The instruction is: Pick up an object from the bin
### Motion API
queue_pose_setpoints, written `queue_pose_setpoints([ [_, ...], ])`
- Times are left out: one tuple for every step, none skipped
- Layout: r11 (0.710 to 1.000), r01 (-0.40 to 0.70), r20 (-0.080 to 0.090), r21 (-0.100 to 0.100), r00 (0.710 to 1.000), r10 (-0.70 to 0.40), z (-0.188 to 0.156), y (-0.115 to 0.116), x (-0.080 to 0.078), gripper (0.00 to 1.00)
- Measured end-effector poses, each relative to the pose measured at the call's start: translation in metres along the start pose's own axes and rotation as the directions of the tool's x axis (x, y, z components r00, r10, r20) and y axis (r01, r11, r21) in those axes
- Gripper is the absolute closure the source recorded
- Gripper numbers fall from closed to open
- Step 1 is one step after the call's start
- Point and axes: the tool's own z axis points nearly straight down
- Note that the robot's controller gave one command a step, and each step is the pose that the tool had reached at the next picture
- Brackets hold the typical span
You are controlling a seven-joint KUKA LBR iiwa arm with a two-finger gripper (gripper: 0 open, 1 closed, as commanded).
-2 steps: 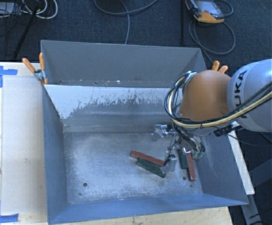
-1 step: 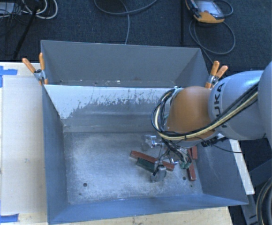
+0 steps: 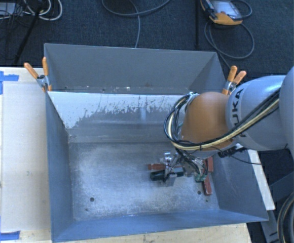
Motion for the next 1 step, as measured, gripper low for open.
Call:
queue_pose_setpoints([
  [0.986,0.168,0.006,0.004,0.986,-0.168,-0.1513,-0.0335,0.0556,1.00],
])
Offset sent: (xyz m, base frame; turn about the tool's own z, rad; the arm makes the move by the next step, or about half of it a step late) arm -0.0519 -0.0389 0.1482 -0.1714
